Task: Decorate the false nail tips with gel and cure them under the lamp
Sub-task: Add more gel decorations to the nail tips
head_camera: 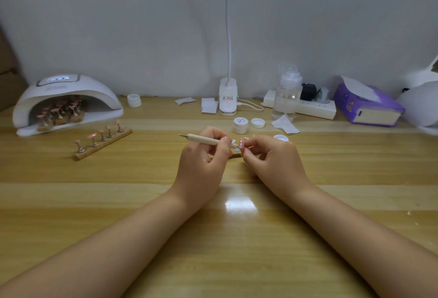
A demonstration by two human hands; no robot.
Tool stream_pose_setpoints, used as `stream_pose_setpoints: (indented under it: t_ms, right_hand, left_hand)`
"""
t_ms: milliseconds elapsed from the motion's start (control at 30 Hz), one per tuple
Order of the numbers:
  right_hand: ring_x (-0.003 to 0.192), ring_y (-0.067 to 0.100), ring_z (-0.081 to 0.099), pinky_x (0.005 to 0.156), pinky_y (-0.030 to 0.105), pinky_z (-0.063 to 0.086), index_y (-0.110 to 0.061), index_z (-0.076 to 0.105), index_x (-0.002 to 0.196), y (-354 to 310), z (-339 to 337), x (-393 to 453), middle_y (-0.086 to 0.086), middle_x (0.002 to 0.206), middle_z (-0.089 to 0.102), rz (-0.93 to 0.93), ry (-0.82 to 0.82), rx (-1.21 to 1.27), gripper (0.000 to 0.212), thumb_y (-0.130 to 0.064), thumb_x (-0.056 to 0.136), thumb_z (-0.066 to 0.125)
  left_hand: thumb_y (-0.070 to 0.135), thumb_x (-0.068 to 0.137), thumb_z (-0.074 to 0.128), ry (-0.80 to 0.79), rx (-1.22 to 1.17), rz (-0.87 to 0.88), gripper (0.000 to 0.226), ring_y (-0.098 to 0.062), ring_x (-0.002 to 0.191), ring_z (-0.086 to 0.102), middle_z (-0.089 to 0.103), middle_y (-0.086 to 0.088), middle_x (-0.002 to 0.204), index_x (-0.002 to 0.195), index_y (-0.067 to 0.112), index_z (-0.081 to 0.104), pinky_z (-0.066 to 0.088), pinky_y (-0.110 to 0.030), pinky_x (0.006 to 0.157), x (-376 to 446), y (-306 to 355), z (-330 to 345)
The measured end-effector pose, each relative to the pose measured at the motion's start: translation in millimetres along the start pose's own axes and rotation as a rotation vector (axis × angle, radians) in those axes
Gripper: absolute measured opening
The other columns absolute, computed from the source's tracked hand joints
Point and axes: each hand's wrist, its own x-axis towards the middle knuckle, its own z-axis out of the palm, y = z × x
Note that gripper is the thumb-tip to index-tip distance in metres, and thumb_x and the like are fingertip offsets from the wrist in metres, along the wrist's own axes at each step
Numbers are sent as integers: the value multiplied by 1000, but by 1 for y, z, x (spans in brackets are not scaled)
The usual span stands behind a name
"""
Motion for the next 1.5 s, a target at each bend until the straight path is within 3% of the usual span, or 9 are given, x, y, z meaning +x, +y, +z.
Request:
stream_pose_setpoints:
  t_ms: [433,600,933,1500]
  right_hand:
    - [58,-12,54,59,12,41,-23,73,84,1,1,0,-14,68,64,-7,10,-6,7,-17,81,69]
    - [57,-10,54,60,17,44,-23,72,84,1,1,0,-12,69,65,3,8,-4,6,-18,82,69]
    - [56,-8,54,62,21,46,-23,72,85,0,0,0,-12,71,66,5,-3,-1,7,-19,83,68]
    - [55,-10,53,63,22,47,-21,73,86,1,0,0,-9,75,70,-1,-8,-1,7,-20,83,67]
  left_hand:
    - [26,88,50,5,-1,0,14,-24,68,64,64,-6,68,80,18,59,51,-48,66,0,0,1]
    - [25,89,50,13,-22,8,13,-11,68,65,66,1,69,81,21,58,53,-40,67,0,1,0]
    - [26,88,49,23,-11,12,13,-21,67,63,64,-4,68,81,20,57,50,-46,65,0,1,-1]
    - [27,88,50,12,3,10,12,-25,66,62,63,-5,67,80,21,58,50,-48,65,0,0,0]
